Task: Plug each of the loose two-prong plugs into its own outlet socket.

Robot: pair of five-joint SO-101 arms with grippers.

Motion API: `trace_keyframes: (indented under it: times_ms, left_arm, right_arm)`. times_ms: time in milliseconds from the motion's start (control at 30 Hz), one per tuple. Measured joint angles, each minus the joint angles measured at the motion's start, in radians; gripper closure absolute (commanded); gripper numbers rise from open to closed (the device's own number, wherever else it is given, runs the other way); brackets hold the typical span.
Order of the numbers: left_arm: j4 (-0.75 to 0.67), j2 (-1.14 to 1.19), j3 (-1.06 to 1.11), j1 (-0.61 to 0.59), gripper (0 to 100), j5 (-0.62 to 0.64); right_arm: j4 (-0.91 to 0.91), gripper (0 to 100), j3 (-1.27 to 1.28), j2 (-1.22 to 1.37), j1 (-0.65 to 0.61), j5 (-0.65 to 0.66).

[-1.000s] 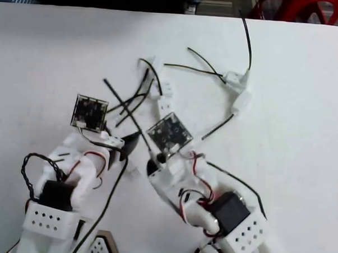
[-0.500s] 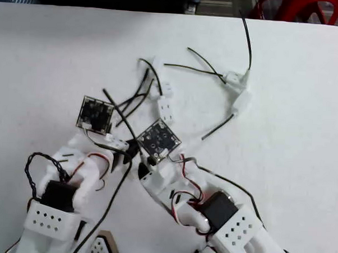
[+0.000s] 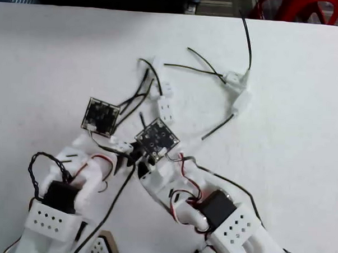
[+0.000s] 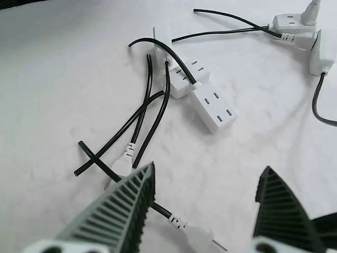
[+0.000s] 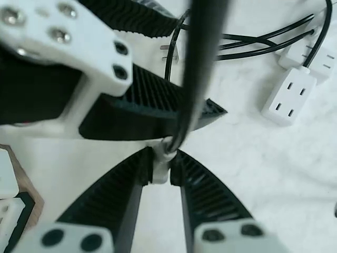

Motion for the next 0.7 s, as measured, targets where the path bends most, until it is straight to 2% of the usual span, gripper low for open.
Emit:
trace_keyframes:
  times_ms: [367,567,700]
  left_arm:
    - [0.015,-0.003,-0.002,0.008,69,-0.035]
    - [-0.014,-0.002,0.0,-0.109,69,0.0]
    - [-0.018,-0.002,0.0,-0.147,66,0.009]
  right_arm:
    - [0.0,98.1,0.002,0.002,0.017,0.002]
    - [-0.02,98.1,0.002,0.0,0.178,0.002]
    - [-0.124,98.1,0.041,0.0,0.334,-0.032]
